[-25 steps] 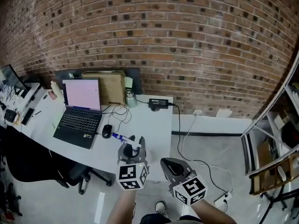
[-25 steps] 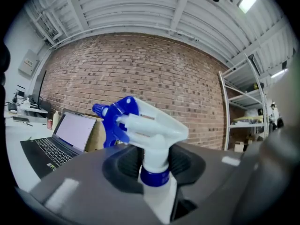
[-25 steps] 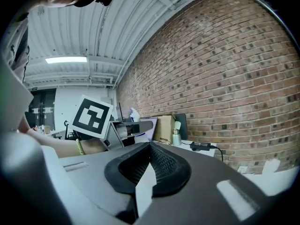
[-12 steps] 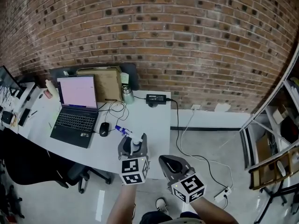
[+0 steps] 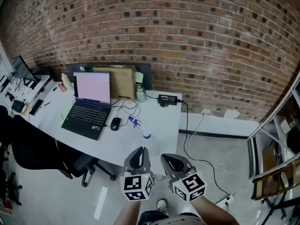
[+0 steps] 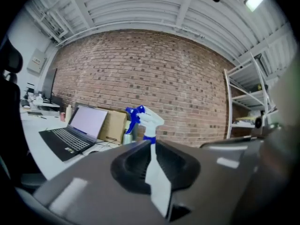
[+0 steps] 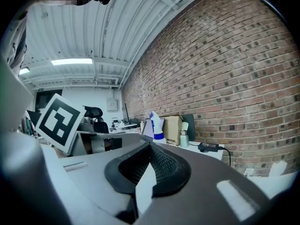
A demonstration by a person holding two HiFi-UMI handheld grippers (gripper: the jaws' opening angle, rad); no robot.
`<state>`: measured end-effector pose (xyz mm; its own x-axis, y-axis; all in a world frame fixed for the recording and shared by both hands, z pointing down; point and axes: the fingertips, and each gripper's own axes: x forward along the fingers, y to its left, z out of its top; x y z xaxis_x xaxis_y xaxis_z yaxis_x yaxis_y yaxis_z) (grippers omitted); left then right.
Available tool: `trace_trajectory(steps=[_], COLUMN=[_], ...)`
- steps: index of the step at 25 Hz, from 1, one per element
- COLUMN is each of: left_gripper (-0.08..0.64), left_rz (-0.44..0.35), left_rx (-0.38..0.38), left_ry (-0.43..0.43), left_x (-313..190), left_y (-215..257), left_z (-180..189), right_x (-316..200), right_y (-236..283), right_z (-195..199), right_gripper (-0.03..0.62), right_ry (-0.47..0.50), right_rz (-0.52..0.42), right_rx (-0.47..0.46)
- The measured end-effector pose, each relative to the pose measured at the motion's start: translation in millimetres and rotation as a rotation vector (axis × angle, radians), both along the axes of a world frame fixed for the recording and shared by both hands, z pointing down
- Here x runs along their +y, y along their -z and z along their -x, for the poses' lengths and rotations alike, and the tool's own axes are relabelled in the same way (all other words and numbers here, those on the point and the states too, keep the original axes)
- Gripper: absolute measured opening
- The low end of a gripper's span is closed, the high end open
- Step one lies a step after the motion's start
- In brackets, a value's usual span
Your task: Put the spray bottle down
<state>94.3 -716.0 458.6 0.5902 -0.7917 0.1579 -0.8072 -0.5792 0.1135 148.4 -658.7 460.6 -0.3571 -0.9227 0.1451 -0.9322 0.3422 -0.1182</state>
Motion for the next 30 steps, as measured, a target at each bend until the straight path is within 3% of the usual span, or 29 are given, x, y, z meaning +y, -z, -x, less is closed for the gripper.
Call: trace_trajectory(steps=[1, 15, 30], left_gripper=[0.009, 0.008, 0.008], left_rz=[0.003, 0.050, 0.036], left_rx=[-0.011, 0.020, 0.039], left_ry=[0.025, 0.089, 0.086], left_x=[8.1, 91.7, 115.5], left_y=[-0.1, 4.9, 18.9], left_z=[6.4, 39.2, 43.7], right_x=[3.0, 53.6, 74.1], right_y=[1.7, 11.8, 24.7], right_z=[3.9, 32.4, 39.3], right_gripper=[-0.005, -0.005, -0.005], right_ry=[0.010, 0.080, 0.076], right_rz=[-0.002, -0.012, -0.050], right_rx=[0.004, 0.016, 0.011])
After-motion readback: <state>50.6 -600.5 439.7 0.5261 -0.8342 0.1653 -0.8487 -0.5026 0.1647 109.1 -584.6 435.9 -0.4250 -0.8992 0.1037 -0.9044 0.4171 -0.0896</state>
